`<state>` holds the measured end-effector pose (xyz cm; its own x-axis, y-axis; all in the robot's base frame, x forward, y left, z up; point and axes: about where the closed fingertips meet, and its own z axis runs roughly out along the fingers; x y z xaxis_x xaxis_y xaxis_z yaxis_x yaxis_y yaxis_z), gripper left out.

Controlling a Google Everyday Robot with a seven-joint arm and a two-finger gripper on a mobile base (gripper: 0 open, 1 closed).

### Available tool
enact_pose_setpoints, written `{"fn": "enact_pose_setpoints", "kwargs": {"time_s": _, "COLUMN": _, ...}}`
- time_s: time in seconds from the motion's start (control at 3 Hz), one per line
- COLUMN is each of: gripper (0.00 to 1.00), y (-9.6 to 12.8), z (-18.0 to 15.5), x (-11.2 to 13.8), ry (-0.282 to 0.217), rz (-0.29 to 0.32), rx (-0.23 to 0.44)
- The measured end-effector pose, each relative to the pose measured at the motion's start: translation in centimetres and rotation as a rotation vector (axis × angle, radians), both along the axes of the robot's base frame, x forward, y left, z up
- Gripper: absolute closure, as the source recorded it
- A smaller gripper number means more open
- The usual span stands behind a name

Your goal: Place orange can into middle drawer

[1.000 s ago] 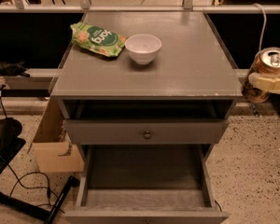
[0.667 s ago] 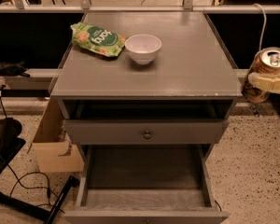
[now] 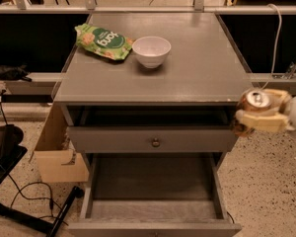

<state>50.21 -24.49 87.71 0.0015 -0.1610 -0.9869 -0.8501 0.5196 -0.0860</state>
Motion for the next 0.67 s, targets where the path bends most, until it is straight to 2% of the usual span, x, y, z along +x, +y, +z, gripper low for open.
{"fn": "enact_pose_setpoints", "kwargs": {"time_s": 0.33, "gripper": 1.0, "y": 3.6, "z": -8.7, "x": -2.1, "ry": 0.081, "rz": 0.058, "rx": 0.045}}
{"fn": "enact_pose_setpoints", "kwargs": {"time_s": 0.67, "gripper": 1.0, "y": 7.4, "z": -15.9, "x": -3.9, "ry": 0.136, "rz": 0.12, "rx": 0.073}}
